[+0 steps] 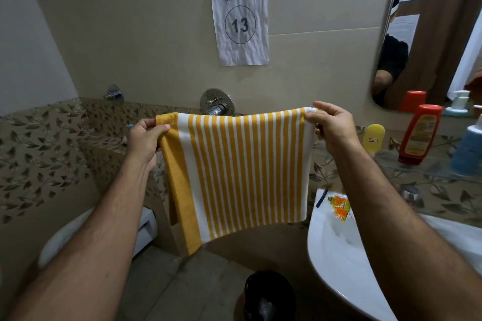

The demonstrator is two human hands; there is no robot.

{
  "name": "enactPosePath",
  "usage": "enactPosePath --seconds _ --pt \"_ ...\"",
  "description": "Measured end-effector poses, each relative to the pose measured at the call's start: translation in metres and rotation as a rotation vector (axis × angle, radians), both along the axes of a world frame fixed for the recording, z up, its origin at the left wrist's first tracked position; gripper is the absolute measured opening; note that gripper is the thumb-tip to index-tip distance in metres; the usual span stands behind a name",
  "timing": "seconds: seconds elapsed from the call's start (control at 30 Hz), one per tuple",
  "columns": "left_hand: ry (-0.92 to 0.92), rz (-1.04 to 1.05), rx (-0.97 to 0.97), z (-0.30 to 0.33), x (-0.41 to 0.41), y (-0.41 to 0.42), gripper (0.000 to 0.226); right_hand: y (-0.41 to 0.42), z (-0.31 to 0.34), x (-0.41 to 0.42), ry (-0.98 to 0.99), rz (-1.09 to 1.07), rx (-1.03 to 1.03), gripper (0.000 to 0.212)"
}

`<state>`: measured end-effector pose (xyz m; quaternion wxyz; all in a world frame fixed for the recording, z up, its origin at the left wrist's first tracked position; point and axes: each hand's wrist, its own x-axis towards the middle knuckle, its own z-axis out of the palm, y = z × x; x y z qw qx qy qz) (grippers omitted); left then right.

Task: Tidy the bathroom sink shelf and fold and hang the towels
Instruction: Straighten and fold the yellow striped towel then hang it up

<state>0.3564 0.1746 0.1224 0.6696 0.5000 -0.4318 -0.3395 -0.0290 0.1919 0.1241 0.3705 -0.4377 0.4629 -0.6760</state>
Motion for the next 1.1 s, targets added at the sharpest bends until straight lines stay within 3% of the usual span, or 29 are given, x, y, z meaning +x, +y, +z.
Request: enactPosePath --seconds 0.27,0.47,0.97,1.1 --pt "0.062 -0.023 -0.026 -0.008 0.004 -0.003 0.023 0.014 -0.002 0.004 0.086 0.029 -0.078 0.028" --pt "0.065 -0.044 -0.051 -0.008 0.006 -0.004 0.038 0.021 0.004 0.009 0.025 0.021 -0.201 0.018" --pt "0.097 -0.059 -0.141 -0.012 -0.005 -0.001 0.045 0.025 0.01 0.011 0.182 -0.025 -0.286 0.024" --pt "0.142 -0.071 -0.158 -0.017 -0.01 -0.003 0.045 0.025 0.011 0.01 0.334 -0.014 -0.246 0.042"
